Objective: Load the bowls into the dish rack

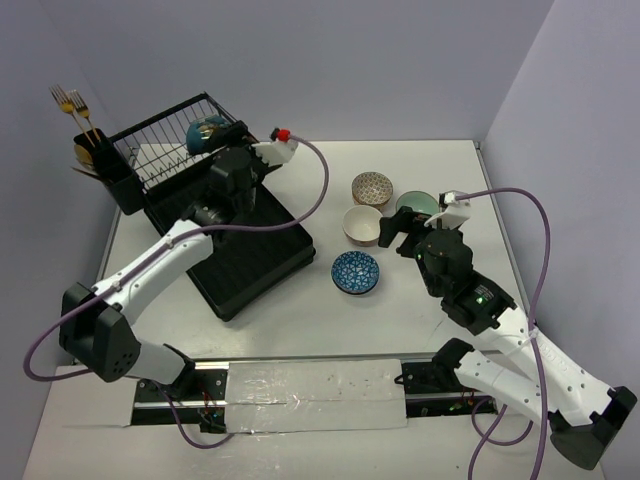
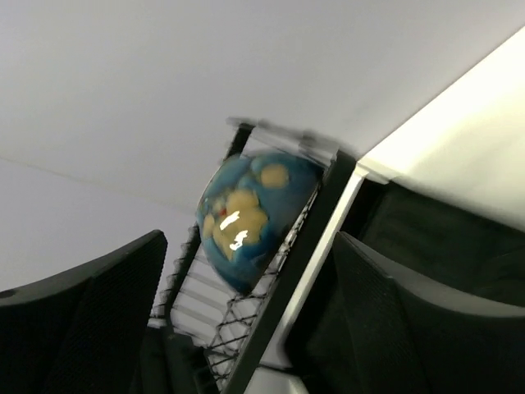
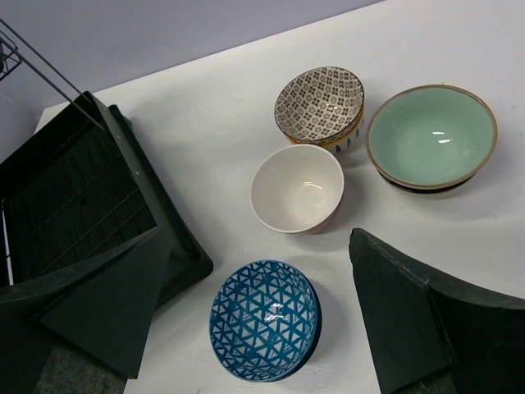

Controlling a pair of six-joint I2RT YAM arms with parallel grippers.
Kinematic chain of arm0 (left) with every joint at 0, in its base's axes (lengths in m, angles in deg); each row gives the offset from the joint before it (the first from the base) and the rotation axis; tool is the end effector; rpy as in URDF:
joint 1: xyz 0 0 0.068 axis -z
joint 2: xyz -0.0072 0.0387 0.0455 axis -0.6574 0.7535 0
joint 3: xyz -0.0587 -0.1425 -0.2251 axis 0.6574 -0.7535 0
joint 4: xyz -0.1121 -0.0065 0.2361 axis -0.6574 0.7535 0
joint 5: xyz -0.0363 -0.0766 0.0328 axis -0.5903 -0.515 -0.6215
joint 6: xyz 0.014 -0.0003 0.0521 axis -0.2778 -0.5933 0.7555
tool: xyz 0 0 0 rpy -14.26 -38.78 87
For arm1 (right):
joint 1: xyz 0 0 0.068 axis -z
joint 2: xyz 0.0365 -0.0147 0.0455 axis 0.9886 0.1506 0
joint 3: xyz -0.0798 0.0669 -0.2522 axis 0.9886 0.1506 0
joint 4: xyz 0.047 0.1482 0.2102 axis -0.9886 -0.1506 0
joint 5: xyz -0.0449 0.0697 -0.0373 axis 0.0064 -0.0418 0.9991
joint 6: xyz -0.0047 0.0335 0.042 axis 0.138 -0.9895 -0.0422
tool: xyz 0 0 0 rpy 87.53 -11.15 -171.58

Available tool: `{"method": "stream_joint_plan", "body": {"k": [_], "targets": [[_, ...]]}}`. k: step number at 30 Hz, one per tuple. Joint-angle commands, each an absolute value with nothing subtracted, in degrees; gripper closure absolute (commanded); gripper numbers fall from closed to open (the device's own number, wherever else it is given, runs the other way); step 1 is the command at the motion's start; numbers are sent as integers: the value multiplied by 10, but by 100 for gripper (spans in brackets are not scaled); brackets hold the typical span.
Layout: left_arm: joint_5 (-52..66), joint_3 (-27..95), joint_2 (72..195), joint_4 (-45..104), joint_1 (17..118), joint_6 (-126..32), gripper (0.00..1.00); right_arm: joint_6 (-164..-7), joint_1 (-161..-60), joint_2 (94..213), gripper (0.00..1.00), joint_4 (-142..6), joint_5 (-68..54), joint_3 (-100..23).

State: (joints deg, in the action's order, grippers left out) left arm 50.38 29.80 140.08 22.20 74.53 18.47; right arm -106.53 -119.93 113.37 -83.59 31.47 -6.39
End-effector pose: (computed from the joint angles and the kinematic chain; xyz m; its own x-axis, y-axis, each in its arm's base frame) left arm 0.2921 -0.1682 0.3688 -0.0566 0.8305 -0.5542 0.0318 0.5563 0.8304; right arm 0.1389 0.0875 0.3337 -0.2238 0.3319 -0.9164 -0.0484 0.9353 0.3505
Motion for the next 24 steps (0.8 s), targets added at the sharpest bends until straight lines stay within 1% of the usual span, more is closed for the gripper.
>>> {"method": "stream_joint_plan", "body": {"k": [1, 3, 4, 5, 6, 7, 9, 10, 13, 16, 17, 18, 20, 24], "targets": [[465, 414, 1367, 338, 765, -2, 11, -1075, -1195, 1123, 4, -821, 319, -55], [418, 470, 1360, 377, 770, -64, 9, -1076, -1196, 1122, 4, -823, 323, -55], [405, 483, 1358, 389, 770, -133, 7, -1076, -1195, 1122, 4, -825, 325, -56], [386, 508, 1351, 416, 771, -165, 6, -1077, -1194, 1123, 4, -831, 327, -58], [366, 515, 1347, 426, 770, -193, 5, -1080, -1193, 1125, 4, -832, 329, -60], [343, 518, 1343, 428, 770, -254, 3, -1082, -1190, 1129, 4, -840, 329, -63], [313, 520, 1330, 442, 771, -307, 1, -1090, -1187, 1135, 4, -850, 331, -67], [301, 520, 1327, 447, 771, -364, 1, -1094, -1184, 1146, 4, -862, 333, -73], [255, 511, 1319, 475, 771, -455, 1, -1114, -1161, 1170, 5, -894, 333, -84], [245, 489, 1316, 502, 771, -512, 1, -1128, -1108, 1192, 5, -912, 290, -86], [243, 476, 1318, 508, 771, -520, 1, -1138, -1090, 1198, 5, -915, 255, -85], [245, 467, 1318, 519, 771, -534, 1, -1143, -1051, 1209, 5, -919, 238, -84], [244, 437, 1315, 522, 771, -542, 1, -1156, -1007, 1222, 6, -927, 203, -80], [254, 375, 1307, 511, 771, -546, 1, -1171, -979, 1262, 7, -937, 202, -80]]}}
